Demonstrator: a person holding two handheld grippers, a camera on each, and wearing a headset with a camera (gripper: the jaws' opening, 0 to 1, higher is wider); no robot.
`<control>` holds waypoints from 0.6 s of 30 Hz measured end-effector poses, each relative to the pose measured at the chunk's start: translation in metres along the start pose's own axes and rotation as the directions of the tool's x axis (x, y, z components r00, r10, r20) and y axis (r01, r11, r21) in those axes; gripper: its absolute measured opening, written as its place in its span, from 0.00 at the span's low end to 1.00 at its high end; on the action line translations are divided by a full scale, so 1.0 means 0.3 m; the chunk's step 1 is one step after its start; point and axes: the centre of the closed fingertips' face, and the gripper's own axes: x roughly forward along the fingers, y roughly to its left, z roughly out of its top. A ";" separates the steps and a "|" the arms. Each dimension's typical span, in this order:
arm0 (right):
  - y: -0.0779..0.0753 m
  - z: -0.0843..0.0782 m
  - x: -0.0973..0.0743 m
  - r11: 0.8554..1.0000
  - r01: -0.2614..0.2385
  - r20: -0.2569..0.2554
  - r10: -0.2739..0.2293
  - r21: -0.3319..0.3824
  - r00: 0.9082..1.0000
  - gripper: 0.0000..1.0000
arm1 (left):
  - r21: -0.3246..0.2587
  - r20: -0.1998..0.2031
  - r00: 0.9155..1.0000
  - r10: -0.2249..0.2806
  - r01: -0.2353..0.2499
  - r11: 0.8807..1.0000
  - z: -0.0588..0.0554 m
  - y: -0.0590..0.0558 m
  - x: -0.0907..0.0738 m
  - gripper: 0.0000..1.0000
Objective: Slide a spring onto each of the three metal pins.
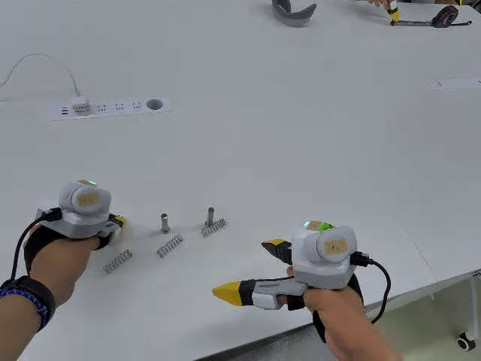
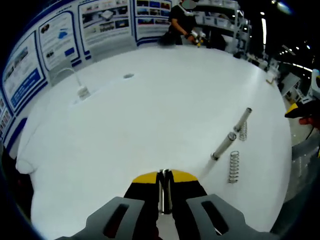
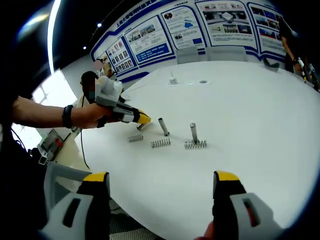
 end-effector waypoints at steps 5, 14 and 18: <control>0.003 0.006 0.001 1.000 -0.003 0.004 0.003 -0.005 1.000 0.86 | -0.013 0.011 1.000 0.001 -0.001 1.000 -0.007 0.007 -0.027 0.07; 0.019 0.010 0.011 1.000 -0.014 0.002 0.014 -0.015 1.000 0.86 | -0.030 0.023 1.000 0.002 -0.001 1.000 -0.012 0.007 -0.063 0.07; 0.024 0.009 0.014 1.000 -0.017 0.001 0.017 -0.016 1.000 0.86 | -0.051 0.031 1.000 0.003 -0.002 0.999 -0.015 0.013 -0.078 0.07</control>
